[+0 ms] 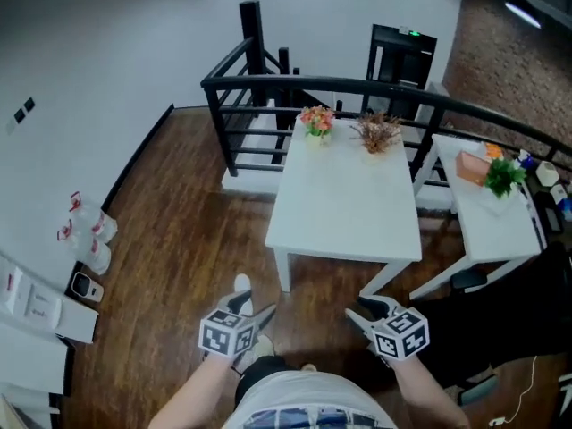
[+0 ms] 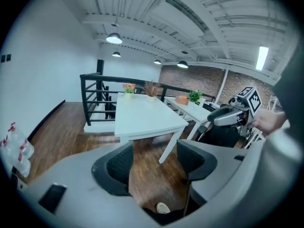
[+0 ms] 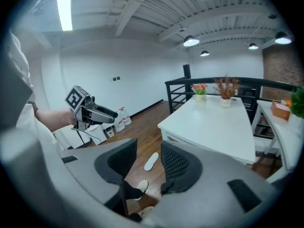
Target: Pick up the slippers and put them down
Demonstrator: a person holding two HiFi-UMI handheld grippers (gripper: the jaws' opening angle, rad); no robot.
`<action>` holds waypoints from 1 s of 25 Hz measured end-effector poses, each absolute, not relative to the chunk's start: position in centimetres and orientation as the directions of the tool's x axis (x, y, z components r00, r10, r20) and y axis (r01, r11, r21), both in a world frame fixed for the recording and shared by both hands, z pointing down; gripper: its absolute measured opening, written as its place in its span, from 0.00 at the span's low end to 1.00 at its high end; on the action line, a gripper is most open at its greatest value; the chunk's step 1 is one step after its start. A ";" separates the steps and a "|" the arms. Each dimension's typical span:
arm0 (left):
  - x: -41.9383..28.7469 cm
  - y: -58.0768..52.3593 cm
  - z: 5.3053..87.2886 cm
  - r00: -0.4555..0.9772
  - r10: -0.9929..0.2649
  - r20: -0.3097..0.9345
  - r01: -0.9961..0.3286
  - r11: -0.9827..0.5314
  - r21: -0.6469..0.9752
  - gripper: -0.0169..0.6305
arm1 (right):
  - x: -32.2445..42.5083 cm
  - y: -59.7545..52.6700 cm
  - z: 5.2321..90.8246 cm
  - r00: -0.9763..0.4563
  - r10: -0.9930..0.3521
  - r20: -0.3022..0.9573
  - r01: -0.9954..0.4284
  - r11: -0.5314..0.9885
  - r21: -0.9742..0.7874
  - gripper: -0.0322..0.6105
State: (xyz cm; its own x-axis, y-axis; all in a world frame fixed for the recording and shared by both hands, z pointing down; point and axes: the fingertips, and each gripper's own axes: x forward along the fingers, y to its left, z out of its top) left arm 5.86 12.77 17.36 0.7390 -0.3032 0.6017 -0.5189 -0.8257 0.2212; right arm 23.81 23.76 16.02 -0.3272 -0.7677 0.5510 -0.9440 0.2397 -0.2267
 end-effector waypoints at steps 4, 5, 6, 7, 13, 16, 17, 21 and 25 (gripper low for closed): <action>9.4 14.5 14.2 0.778 -0.268 0.569 -0.446 -0.873 0.197 0.48 | 27.5 27.8 13.6 -0.237 -0.829 0.507 -0.965 0.143 -0.218 0.32; 9.8 14.8 13.7 0.784 -0.262 0.563 -0.441 -0.873 0.207 0.48 | 28.0 28.7 13.6 -0.226 -0.835 0.502 -0.966 0.126 -0.225 0.32; 10.1 15.1 13.4 0.789 -0.260 0.556 -0.445 -0.866 0.227 0.48 | 28.5 29.6 13.7 -0.218 -0.840 0.497 -0.966 0.112 -0.234 0.32; 10.2 15.3 13.2 0.792 -0.265 0.550 -0.456 -0.856 0.245 0.48 | 28.8 30.3 13.8 -0.210 -0.845 0.492 -0.965 0.099 -0.242 0.32; 11.1 18.0 14.4 0.780 -0.266 0.567 -0.467 -0.850 0.244 0.47 | 30.8 33.3 13.9 -0.164 -0.868 0.469 -0.966 0.044 -0.255 0.32; 11.7 19.2 14.7 0.778 -0.257 0.573 -0.461 -0.854 0.242 0.47 | 31.2 33.5 13.7 -0.161 -0.870 0.466 -0.969 0.050 -0.240 0.32; 11.9 19.5 14.8 0.778 -0.259 0.573 -0.461 -0.854 0.240 0.47 | 31.2 33.6 13.5 -0.164 -0.869 0.466 -0.970 0.055 -0.238 0.32; 12.1 19.6 15.4 0.773 -0.268 0.575 -0.468 -0.853 0.232 0.47 | 30.7 33.1 13.9 -0.189 -0.860 0.474 -0.965 0.075 -0.250 0.32; 12.2 19.2 16.0 0.768 -0.263 0.583 -0.462 -0.859 0.221 0.47 | 30.3 32.3 14.6 -0.209 -0.857 0.472 -0.965 0.103 -0.240 0.32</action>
State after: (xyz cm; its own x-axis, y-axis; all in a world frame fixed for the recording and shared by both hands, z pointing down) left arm 12.20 19.24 15.98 0.7684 -0.2632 0.5833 -0.4619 -0.8591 0.2207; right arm 30.28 32.34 14.60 -0.2089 -0.8567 0.4716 -0.9652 0.1031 -0.2402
